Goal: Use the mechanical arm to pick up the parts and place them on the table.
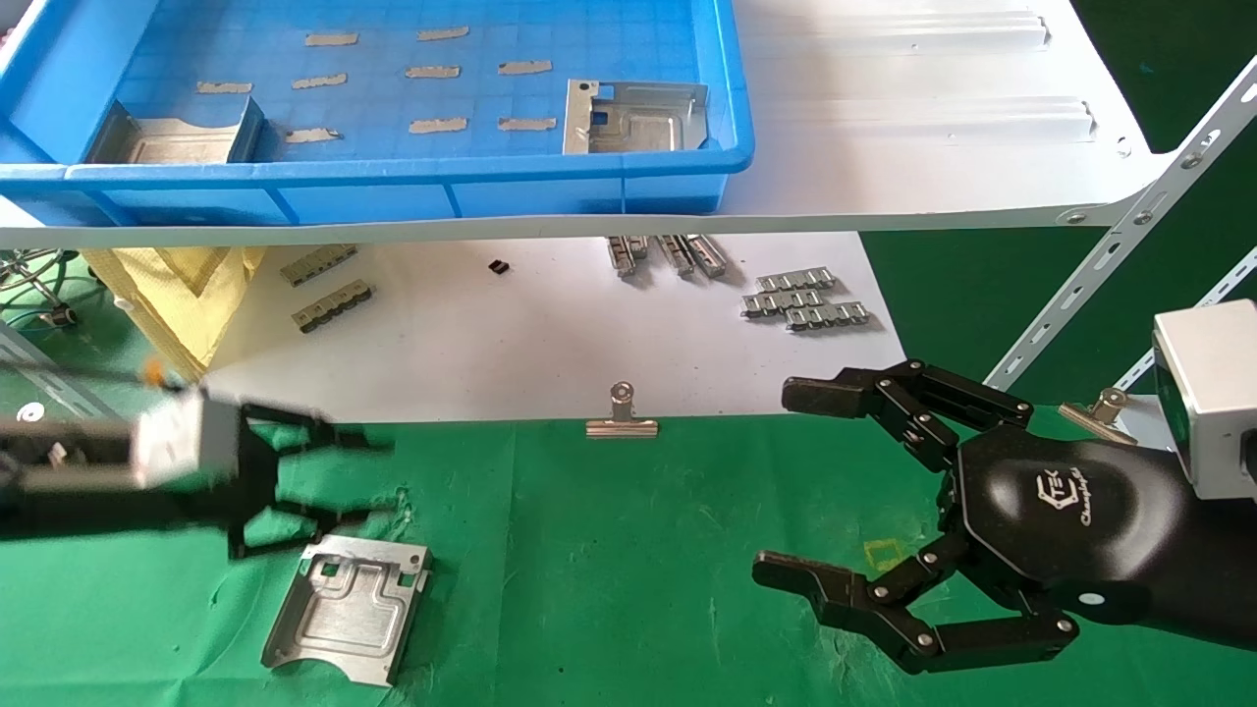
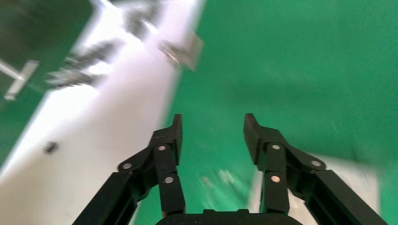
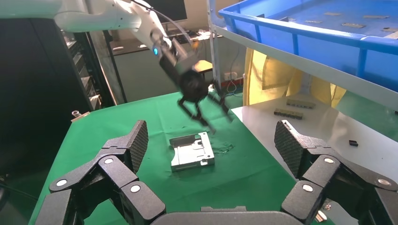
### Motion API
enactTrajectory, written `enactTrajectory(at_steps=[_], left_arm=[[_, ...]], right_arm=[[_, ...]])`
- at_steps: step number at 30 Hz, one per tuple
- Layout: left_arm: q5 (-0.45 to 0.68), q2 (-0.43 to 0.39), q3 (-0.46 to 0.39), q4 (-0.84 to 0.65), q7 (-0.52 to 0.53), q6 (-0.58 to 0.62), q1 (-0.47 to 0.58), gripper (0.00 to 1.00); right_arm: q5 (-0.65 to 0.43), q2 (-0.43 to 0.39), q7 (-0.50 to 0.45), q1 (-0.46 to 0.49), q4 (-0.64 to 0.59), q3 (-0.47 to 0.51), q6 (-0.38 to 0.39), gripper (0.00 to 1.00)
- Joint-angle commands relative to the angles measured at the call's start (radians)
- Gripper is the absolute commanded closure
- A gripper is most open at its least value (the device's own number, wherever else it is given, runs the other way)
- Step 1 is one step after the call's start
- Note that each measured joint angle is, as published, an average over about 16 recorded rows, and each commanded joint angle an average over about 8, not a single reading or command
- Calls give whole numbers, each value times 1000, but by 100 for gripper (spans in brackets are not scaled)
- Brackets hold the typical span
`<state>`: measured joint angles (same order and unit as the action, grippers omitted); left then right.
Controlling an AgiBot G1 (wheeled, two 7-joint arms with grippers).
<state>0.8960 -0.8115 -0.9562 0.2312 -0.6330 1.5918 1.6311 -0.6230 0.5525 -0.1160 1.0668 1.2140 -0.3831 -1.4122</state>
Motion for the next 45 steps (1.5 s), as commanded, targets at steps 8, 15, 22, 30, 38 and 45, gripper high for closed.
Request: enactTrajectory(at_steps=[8, 15, 22, 30, 38, 45], left_arm=[[-233, 45, 80, 47, 183, 7, -132, 0], [-247, 48, 84, 54, 187, 6, -143, 0], [-232, 52, 103, 88, 203, 2, -150, 0], [-223, 71, 178, 215, 284, -11, -203, 0], [-214, 92, 257, 348, 369, -24, -259, 0], [-206, 110, 327, 465, 445, -36, -309, 0]], right_arm=[[0, 0, 0, 0, 0, 0, 0, 0], [0, 0, 0, 0, 0, 0, 0, 0], [0, 0, 0, 0, 0, 0, 0, 0], [0, 0, 0, 0, 0, 0, 0, 0], [0, 0, 0, 0, 0, 0, 0, 0], [0, 0, 0, 0, 0, 0, 0, 0]])
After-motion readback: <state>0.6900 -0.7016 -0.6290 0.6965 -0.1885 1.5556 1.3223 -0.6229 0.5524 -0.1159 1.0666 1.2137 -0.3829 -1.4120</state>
